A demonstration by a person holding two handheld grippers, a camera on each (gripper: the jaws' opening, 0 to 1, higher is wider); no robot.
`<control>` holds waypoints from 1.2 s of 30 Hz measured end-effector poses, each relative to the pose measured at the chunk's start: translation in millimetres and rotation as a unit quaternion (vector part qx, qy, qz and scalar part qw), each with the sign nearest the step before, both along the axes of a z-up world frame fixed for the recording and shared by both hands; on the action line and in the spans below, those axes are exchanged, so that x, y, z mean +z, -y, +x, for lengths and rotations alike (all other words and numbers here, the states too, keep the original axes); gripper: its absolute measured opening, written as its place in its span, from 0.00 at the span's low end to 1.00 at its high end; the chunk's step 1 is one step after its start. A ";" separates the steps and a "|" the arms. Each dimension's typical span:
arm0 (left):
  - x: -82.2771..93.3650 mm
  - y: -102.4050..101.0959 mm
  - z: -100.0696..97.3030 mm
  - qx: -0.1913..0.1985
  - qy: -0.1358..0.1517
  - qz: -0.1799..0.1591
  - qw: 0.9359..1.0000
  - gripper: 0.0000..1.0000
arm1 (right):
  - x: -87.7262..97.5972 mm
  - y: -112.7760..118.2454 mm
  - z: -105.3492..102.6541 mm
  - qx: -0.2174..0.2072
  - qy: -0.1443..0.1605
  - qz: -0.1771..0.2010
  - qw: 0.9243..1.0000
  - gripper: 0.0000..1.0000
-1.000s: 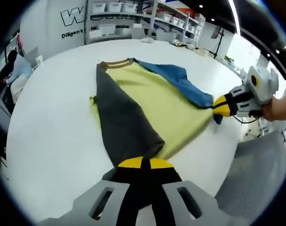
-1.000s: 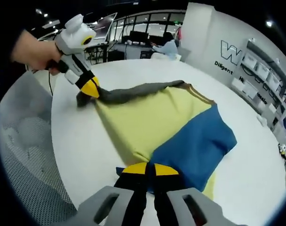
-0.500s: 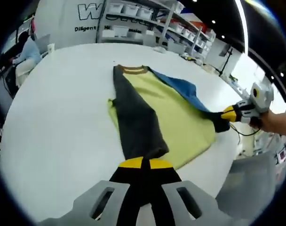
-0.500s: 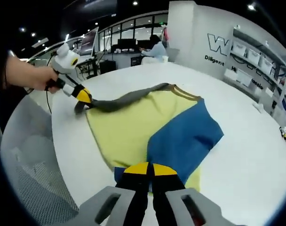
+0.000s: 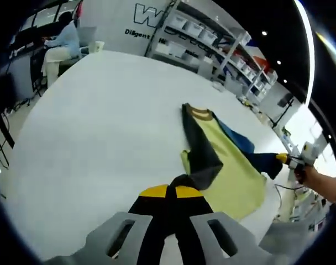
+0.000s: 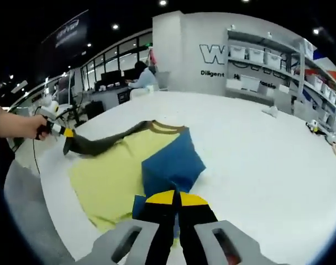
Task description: Fold the garment on the visible template until the final outline fits inside the template.
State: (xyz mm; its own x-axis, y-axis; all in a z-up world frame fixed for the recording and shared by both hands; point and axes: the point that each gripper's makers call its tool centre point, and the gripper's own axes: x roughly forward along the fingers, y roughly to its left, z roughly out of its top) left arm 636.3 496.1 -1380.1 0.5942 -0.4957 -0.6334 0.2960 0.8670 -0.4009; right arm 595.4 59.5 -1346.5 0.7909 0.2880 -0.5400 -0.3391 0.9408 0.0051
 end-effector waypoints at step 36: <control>-51.8 -114.7 84.5 0.128 -0.119 0.063 0.983 0.03 | -66.2 236.1 67.5 -0.189 -0.109 -0.059 0.974 0.00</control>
State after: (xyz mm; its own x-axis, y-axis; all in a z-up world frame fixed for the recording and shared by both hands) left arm 720.8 610.7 -1431.9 0.5163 -0.2585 -0.8164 -0.0279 0.9478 -0.3177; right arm 662.9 -176.6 -1412.7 0.6910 -0.0749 -0.7190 0.0284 0.9967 -0.0765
